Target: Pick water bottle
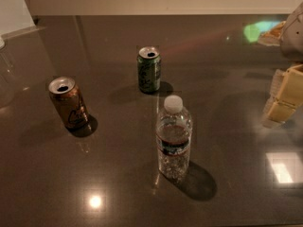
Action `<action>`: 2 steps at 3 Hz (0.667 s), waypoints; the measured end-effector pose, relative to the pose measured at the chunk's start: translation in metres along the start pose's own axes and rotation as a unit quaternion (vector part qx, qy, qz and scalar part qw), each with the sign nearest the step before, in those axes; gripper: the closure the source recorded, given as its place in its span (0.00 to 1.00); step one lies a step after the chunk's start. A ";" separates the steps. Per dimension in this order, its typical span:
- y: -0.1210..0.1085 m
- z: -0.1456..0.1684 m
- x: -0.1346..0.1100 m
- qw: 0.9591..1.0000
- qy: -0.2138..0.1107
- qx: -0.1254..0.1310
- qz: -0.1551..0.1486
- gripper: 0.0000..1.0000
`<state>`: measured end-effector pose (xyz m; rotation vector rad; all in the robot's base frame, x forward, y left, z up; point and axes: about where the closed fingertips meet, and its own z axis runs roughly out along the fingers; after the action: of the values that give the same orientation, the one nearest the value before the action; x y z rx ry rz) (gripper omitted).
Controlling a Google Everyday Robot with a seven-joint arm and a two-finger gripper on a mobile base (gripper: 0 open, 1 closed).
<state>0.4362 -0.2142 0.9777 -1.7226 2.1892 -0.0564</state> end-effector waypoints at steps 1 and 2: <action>0.008 0.006 -0.008 0.999 -0.046 -0.015 -0.015 0.00; 0.031 0.017 -0.036 0.991 -0.119 -0.052 -0.043 0.00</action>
Offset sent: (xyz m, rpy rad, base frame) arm -0.0369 0.0872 -0.0257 0.4061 0.0733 0.3120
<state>0.4191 -0.1692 0.9634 -1.7778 1.9765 0.2351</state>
